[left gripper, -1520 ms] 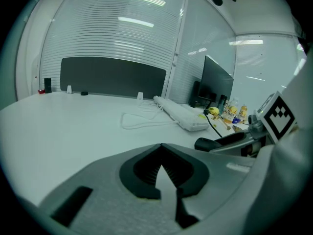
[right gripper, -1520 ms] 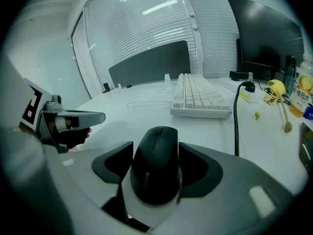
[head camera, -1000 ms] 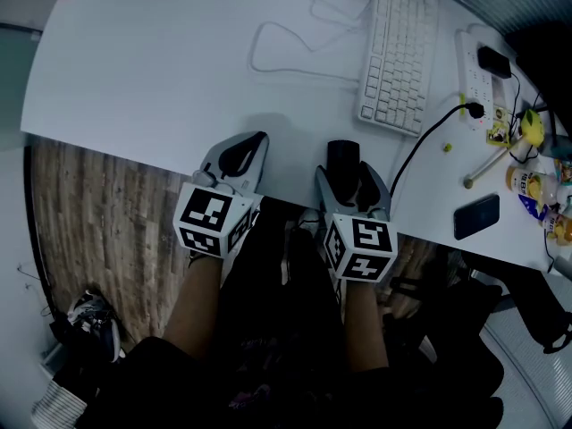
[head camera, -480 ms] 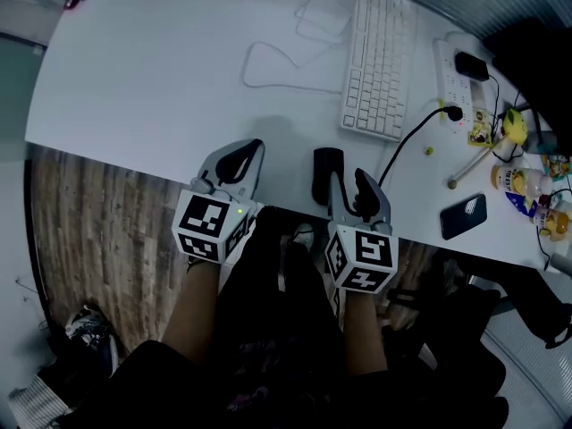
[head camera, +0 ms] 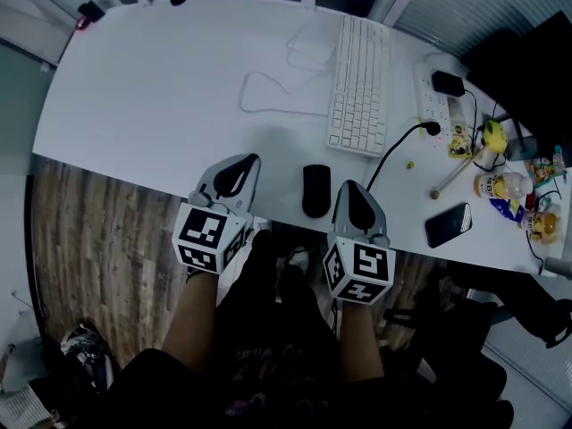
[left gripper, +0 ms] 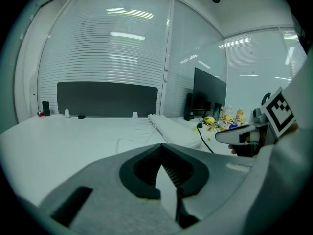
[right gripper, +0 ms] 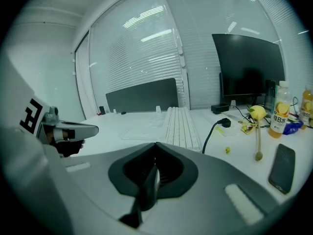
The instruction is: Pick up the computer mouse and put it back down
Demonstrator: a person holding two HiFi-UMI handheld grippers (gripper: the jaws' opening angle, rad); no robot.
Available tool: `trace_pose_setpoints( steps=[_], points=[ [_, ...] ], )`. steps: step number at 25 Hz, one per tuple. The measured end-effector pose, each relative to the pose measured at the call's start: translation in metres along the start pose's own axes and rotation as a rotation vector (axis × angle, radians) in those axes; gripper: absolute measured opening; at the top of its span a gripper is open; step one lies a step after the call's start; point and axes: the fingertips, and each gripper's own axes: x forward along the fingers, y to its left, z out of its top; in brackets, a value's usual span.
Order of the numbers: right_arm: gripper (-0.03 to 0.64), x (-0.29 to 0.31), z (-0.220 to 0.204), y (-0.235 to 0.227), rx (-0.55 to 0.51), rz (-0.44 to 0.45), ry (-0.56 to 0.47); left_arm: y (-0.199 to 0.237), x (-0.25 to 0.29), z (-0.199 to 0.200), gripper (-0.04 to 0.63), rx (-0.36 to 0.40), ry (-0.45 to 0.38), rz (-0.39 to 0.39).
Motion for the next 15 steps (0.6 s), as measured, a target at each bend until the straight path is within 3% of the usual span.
trace_pose_setpoints(
  steps=[15],
  points=[
    [0.009,-0.034,0.057,-0.009,-0.036,0.000,-0.121,-0.016,-0.022,0.052,0.002,0.035,-0.099,0.031]
  ],
)
